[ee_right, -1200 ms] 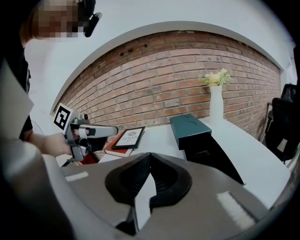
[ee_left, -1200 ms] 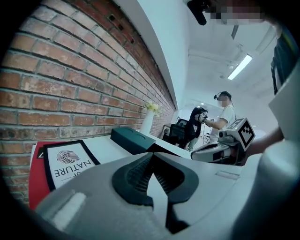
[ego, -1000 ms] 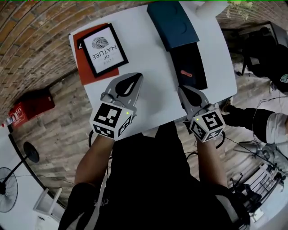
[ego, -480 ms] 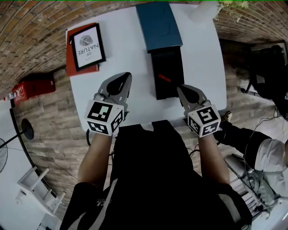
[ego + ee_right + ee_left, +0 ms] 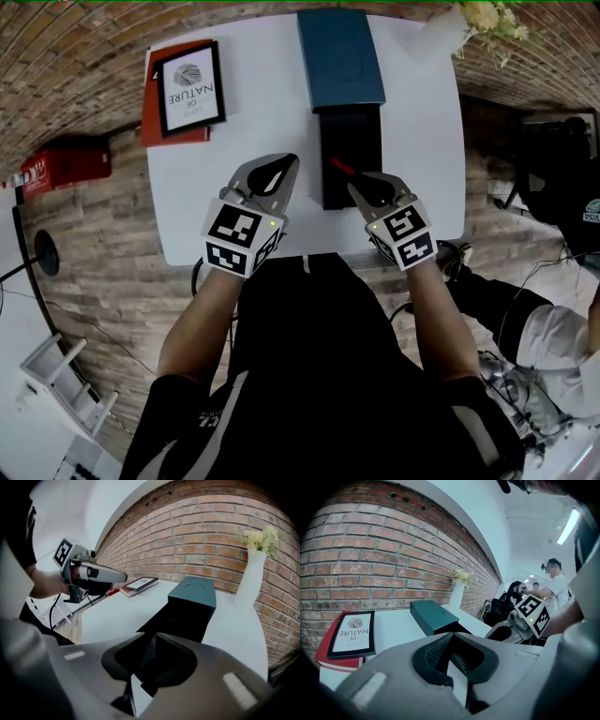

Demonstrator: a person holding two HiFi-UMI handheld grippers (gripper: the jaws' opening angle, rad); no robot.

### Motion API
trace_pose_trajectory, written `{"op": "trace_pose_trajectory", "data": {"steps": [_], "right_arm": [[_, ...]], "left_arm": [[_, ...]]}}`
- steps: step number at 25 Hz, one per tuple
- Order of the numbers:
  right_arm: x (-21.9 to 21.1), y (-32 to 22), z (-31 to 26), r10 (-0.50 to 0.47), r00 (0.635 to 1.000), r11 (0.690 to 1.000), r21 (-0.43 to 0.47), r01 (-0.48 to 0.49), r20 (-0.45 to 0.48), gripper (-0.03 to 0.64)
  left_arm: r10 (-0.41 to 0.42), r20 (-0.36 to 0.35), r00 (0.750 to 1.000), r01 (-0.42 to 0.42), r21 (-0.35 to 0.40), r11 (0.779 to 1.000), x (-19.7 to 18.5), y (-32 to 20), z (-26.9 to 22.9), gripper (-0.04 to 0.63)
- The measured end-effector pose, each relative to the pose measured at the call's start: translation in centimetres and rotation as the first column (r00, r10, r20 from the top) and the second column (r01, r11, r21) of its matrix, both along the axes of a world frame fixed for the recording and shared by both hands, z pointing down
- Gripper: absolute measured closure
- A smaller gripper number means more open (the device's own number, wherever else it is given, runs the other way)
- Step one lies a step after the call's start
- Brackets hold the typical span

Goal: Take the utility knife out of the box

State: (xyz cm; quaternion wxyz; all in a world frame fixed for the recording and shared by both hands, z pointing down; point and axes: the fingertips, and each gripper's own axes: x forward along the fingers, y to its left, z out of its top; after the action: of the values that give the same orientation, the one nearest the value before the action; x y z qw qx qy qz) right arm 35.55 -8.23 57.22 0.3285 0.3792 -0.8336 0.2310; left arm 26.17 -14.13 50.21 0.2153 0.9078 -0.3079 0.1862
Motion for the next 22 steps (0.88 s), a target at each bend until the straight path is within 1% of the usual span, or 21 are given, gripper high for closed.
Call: {"op": "trace_pose_trajectory", "data": {"steps": [4, 6, 9, 11, 15, 19, 21, 22], "right_arm": [[-0.7, -0.3, 1.2, -0.078, 0.994, 0.996, -0.047, 0.074, -0.083, 0.549], [-0.6, -0.6, 2.1, -0.125, 0.984, 0.99, -0.073, 0.117, -0.125, 0.551], [-0.5, -0.8, 3.5, -0.193, 0.966, 0.976, -0.131, 0.172, -0.172, 0.549], [-0.2, -0.8, 4.5, -0.223, 0.951, 0.968, -0.162, 0.191, -0.213, 0.549], [0.3, -0.9, 5.9, -0.289, 0.91, 0.951, -0.199, 0.236, -0.298, 0.546], [0.3, -0.1, 7.1, -0.359, 0.869, 0.925, -0.253, 0.283, -0.341, 0.546], [0.4, -0.1, 7.5, -0.367, 0.859, 0.922, -0.264, 0.284, -0.357, 0.546], [0.4, -0.2, 7.6, -0.361, 0.86, 0.924, -0.265, 0.277, -0.361, 0.563]], "left_arm": [[0.048, -0.008, 0.999, -0.049, -0.006, 0.999, 0.7, 0.1, 0.2, 0.588], [0.067, -0.01, 0.998, -0.067, -0.009, 0.998, 1.0, 0.1, 0.5, 0.588], [0.074, -0.02, 0.997, -0.075, -0.02, 0.997, 1.0, 0.1, 1.0, 0.588], [0.076, -0.029, 0.997, -0.077, -0.03, 0.997, 1.0, 0.1, 1.5, 0.588], [0.088, -0.03, 0.996, -0.089, -0.04, 0.995, 0.9, 0.3, 2.1, 0.588], [0.083, -0.03, 0.996, -0.085, -0.056, 0.995, 0.4, 0.4, 2.5, 0.588], [0.082, -0.031, 0.996, -0.084, -0.061, 0.995, 0.2, 0.4, 2.7, 0.588], [0.083, -0.032, 0.996, -0.085, -0.064, 0.994, 0.1, 0.5, 2.8, 0.588]]}}
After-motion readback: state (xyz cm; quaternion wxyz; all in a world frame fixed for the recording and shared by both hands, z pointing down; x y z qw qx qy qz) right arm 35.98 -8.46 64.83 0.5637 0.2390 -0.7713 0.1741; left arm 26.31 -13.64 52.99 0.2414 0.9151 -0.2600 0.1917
